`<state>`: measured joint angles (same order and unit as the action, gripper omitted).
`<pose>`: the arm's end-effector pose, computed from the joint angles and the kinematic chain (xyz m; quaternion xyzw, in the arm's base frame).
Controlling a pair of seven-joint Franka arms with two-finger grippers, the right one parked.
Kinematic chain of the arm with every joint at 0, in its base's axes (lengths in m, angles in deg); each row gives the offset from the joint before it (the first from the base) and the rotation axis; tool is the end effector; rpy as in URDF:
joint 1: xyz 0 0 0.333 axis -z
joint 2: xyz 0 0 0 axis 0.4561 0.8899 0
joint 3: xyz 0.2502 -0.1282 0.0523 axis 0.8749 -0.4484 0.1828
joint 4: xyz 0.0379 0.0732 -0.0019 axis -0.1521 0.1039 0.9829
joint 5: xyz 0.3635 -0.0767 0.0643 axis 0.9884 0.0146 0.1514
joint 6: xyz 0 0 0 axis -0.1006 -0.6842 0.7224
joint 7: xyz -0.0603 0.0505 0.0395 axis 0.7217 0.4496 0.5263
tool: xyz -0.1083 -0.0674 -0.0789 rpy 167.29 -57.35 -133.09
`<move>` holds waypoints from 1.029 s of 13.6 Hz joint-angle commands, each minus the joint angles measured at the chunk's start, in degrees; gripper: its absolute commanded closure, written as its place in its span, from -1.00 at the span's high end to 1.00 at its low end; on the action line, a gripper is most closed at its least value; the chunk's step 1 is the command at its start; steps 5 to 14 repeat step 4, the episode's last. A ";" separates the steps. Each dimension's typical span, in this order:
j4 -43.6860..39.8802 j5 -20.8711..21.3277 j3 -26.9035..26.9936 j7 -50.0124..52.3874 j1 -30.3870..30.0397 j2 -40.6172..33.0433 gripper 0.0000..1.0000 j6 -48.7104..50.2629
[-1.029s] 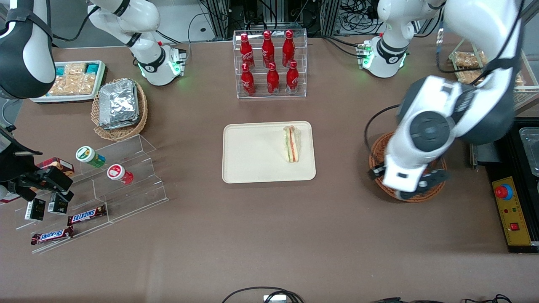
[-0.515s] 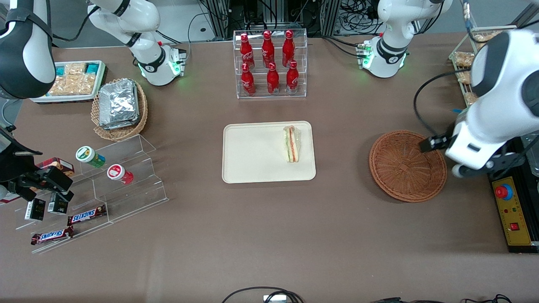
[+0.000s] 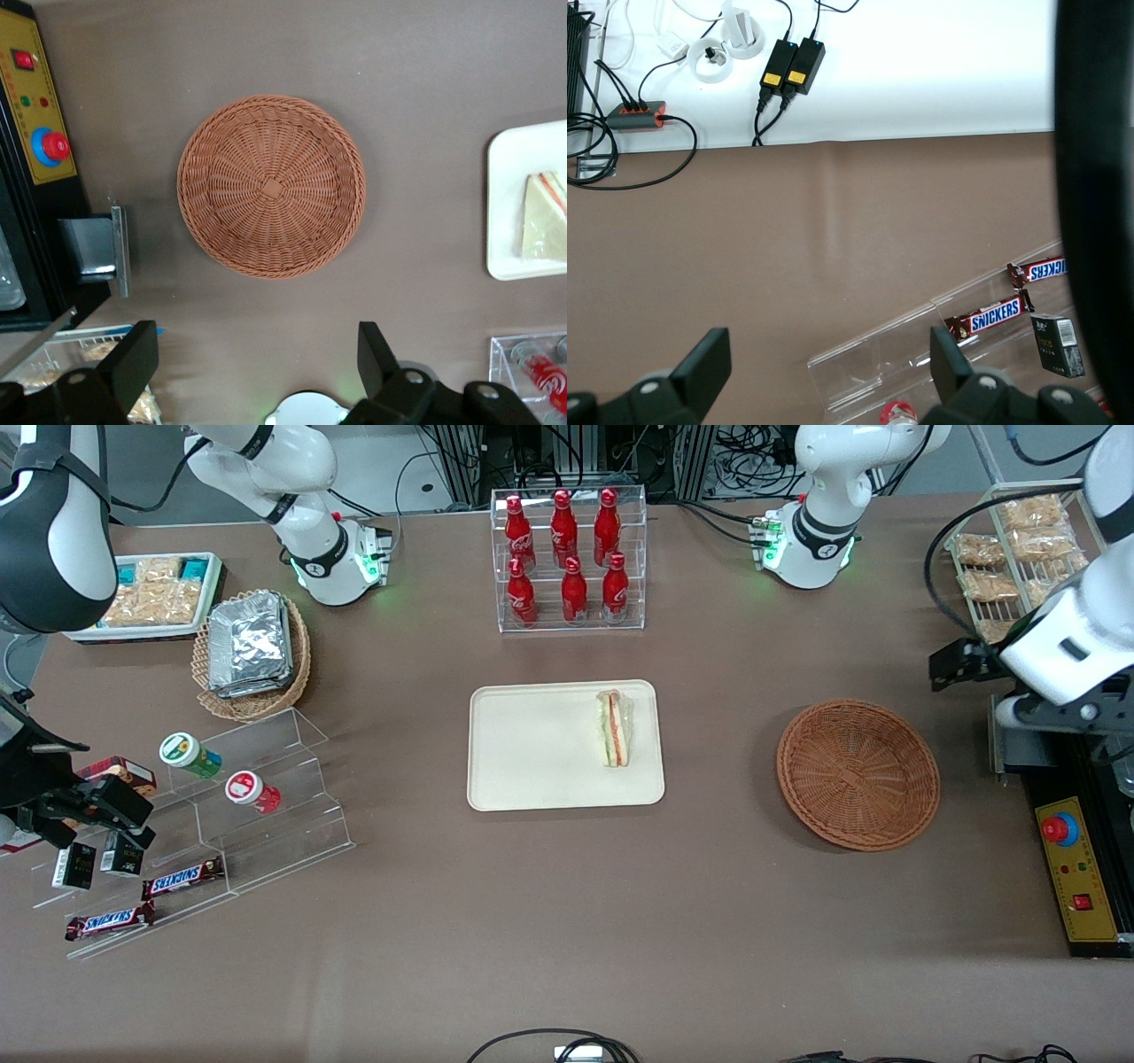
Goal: Place sandwich from basket to tray
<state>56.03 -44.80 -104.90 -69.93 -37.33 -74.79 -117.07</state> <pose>0.5348 -0.0388 0.5452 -0.9939 0.0815 0.0693 0.0276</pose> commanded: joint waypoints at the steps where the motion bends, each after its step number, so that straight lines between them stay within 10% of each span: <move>1: 2.11 -1.27 0.23 -3.63 -1.14 -3.00 0.99 0.36; 14: 2.81 -2.58 0.23 -3.72 -1.15 -3.71 0.99 0.36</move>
